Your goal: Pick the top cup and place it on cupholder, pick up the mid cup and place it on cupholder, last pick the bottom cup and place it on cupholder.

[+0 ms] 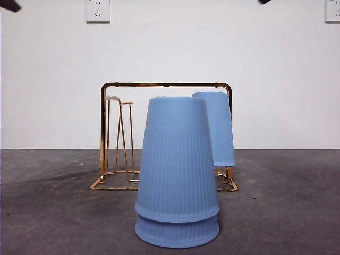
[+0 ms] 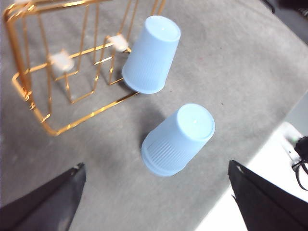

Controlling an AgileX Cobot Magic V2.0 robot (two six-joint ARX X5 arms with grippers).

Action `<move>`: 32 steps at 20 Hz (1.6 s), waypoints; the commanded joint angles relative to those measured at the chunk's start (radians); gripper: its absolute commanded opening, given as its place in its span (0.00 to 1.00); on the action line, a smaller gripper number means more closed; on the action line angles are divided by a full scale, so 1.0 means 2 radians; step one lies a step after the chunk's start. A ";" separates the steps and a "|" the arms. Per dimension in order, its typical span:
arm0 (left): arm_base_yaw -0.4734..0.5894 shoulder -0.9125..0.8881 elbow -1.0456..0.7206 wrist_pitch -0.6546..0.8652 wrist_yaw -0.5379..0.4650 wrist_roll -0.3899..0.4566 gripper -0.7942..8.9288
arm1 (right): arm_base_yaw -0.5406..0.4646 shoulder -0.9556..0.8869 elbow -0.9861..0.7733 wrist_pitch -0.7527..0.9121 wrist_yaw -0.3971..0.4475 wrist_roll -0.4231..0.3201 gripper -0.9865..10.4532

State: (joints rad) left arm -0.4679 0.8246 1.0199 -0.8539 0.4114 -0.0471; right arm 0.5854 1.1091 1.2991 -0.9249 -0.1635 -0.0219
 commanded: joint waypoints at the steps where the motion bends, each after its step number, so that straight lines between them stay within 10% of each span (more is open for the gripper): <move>1: -0.036 0.033 0.021 0.021 -0.024 -0.009 0.57 | 0.006 -0.045 -0.050 0.009 -0.003 0.019 0.43; 14: -0.214 0.280 0.129 0.045 -0.157 0.008 0.57 | 0.007 -0.219 -0.201 0.003 -0.023 0.073 0.43; 27: -0.242 0.378 0.132 0.046 -0.193 0.018 0.59 | 0.007 -0.222 -0.201 0.002 -0.023 0.072 0.43; 32: -0.247 0.377 0.132 0.042 -0.193 0.018 0.39 | 0.007 -0.222 -0.201 0.002 -0.023 0.071 0.43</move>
State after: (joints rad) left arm -0.9520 1.5658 1.2579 -0.7704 0.0280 -0.0177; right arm 0.5903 0.6605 0.8909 -0.9287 -0.2092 0.1120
